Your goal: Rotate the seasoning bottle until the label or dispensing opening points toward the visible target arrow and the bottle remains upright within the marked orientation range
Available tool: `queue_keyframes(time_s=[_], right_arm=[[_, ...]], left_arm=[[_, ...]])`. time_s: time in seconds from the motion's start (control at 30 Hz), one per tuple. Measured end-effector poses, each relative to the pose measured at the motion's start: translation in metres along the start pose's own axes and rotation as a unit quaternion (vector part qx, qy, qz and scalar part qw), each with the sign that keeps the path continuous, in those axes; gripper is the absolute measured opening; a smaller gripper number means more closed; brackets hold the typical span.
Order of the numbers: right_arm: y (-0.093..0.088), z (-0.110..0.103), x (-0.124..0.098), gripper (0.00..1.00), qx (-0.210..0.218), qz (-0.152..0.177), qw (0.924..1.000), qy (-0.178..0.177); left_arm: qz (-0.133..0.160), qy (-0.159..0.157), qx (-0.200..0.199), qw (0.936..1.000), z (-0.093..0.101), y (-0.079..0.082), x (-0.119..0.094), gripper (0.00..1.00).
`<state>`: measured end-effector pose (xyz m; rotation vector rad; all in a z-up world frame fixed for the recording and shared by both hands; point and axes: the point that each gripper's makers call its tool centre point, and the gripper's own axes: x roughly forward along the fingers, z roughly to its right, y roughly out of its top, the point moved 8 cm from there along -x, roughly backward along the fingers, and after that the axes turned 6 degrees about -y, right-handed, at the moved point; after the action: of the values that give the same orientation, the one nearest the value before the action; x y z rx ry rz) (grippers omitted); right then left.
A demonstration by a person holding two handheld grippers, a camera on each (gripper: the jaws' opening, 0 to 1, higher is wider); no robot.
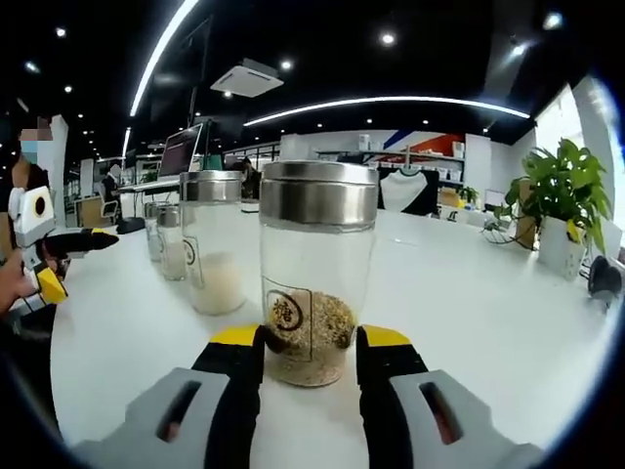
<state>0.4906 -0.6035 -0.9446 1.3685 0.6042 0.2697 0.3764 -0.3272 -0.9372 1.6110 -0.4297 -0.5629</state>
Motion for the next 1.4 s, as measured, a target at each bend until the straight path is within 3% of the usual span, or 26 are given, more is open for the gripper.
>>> queue_keyframes(time_s=[0.13,0.27,0.4,0.47,0.53,0.73,0.83,0.97,1.07,1.17,1.27,1.4], right_arm=[[0.000,0.002,-0.010,0.48,-0.008,-0.004,1.0000,-0.004],[0.003,-0.005,-0.027,0.51,0.016,0.011,0.9997,-0.011],[-0.002,-0.018,-0.040,0.60,0.036,0.037,0.9984,-0.021],[-0.004,-0.019,-0.036,0.62,0.041,0.039,0.9984,-0.012],[0.002,-0.031,-0.045,0.68,0.020,0.059,0.9981,0.000],[0.004,-0.051,-0.068,0.72,0.024,0.064,0.9976,0.002],[-0.001,-0.057,-0.077,0.83,0.032,0.062,0.9976,0.007],[-0.010,-0.060,-0.093,0.92,-0.006,0.059,0.9981,-0.019],[-0.018,-0.060,-0.101,0.99,-0.006,0.045,0.9986,-0.028],[-0.022,-0.063,-0.108,0.99,0.005,0.045,0.9985,-0.033],[-0.018,-0.070,-0.116,0.99,0.018,0.067,0.9971,-0.033],[-0.017,-0.082,-0.129,0.99,0.019,0.075,0.9966,-0.029]], left_arm=[[-0.005,0.001,-0.003,1.0000,-0.005,-0.004,-0.001,0.98],[-0.037,-0.013,0.025,0.9989,-0.004,-0.007,-0.001,1.00],[-0.014,-0.015,0.003,0.9998,-0.010,-0.002,-0.006,1.00],[-0.005,-0.014,-0.011,0.9998,-0.015,-0.002,-0.010,1.00],[0.000,-0.011,-0.022,0.9997,-0.019,-0.003,-0.015,1.00],[0.019,0.001,-0.034,0.9993,-0.025,0.004,-0.026,1.00],[0.022,0.005,-0.029,0.9993,-0.025,0.004,-0.030,1.00],[0.028,0.010,-0.023,0.9993,-0.026,0.005,-0.035,1.00],[0.032,0.010,-0.022,0.9992,-0.027,0.006,-0.042,1.00],[0.026,0.007,-0.022,0.9994,-0.025,0.000,-0.052,1.00],[0.030,0.010,-0.015,0.9994,-0.019,-0.006,-0.066,1.00],[0.038,0.010,-0.027,0.9989,-0.003,-0.014,-0.082,1.00]])
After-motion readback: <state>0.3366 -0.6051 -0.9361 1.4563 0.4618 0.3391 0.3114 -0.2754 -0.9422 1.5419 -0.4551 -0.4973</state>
